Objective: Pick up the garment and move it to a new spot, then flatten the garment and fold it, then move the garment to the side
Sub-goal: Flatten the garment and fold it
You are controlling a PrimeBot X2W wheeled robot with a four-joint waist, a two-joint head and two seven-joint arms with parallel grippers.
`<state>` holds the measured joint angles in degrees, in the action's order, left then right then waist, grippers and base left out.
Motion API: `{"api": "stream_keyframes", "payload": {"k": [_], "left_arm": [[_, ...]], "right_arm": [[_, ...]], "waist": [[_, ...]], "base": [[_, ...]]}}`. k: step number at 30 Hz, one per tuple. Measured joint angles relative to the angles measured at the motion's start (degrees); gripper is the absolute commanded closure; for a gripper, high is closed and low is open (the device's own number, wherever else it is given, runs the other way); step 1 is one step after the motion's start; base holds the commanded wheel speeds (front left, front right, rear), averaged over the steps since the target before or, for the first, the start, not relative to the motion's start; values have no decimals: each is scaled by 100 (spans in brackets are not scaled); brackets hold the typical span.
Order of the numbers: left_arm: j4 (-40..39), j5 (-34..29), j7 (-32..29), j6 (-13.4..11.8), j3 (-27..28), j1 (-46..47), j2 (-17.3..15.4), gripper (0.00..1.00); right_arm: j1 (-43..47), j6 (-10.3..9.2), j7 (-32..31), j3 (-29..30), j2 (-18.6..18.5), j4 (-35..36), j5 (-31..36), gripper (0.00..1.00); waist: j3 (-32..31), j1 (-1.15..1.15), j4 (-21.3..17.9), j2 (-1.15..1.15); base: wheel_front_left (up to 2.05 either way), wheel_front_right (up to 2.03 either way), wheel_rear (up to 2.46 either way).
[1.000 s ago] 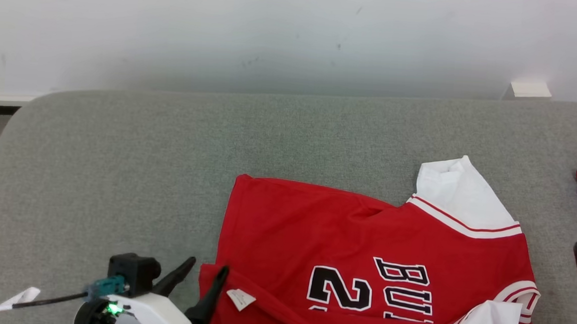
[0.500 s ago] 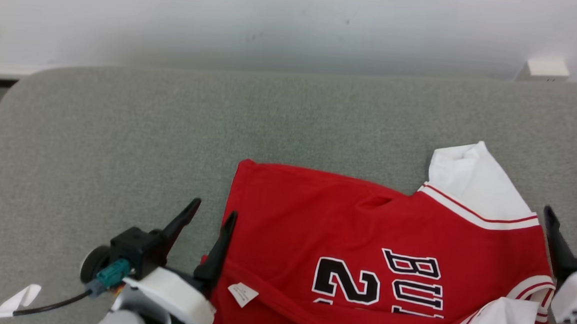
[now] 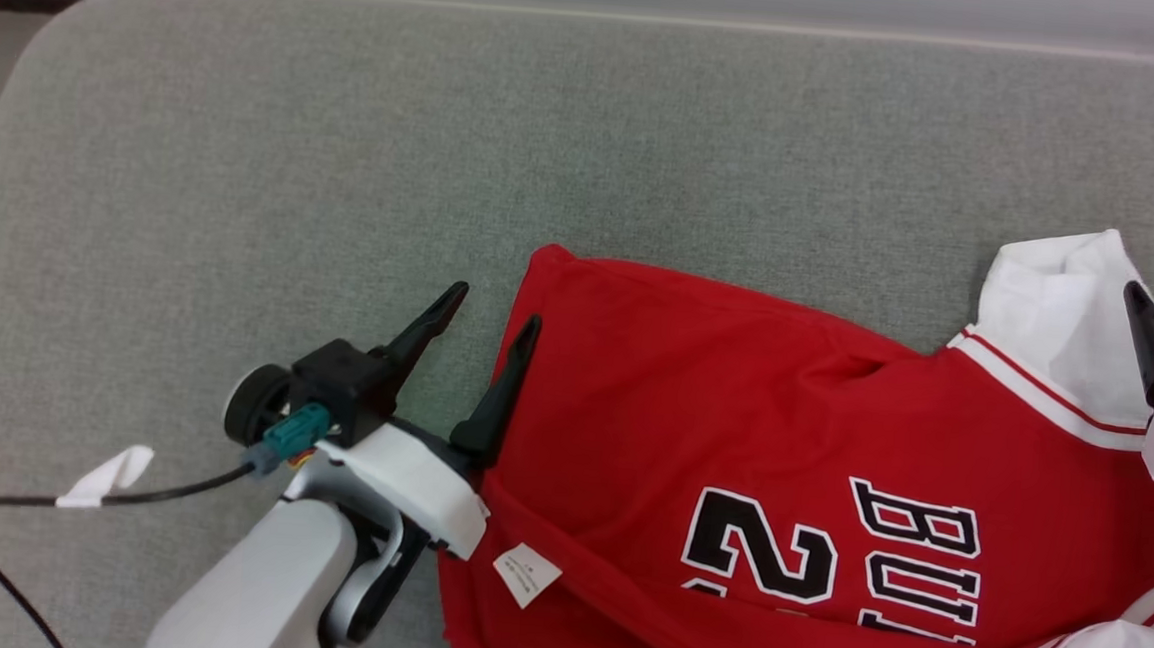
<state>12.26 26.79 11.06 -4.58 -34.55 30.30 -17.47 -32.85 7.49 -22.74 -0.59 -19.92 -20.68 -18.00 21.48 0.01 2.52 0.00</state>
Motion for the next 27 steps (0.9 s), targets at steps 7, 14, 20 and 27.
{"api": "stream_keyframes", "payload": {"k": [7, 14, 20, 27], "left_arm": [[495, 45, -316, 254, -135, 497, 76, 0], [782, 148, -801, 405, -213, 934, 85, 0], [873, 190, -1159, 515, -235, 1334, 57, 0], [806, 448, -1725, 786, -337, 1520, 73, 100]], "right_arm": [[-425, 0, -151, -324, -81, -250, -63, 0], [-648, 0, -218, -542, -177, -235, -234, 0], [-853, 0, -472, -757, -200, -189, -589, 0], [-943, -21, -726, -1023, -294, -149, -993, 22]], "waist": [[301, 0, -16, 0], [613, 0, -135, 0], [816, 0, -228, 0], [859, 0, -257, 0]], "base": [[0, 0, 0], [0, 0, 0], [0, 0, 0], [0, 0, 0]]}}
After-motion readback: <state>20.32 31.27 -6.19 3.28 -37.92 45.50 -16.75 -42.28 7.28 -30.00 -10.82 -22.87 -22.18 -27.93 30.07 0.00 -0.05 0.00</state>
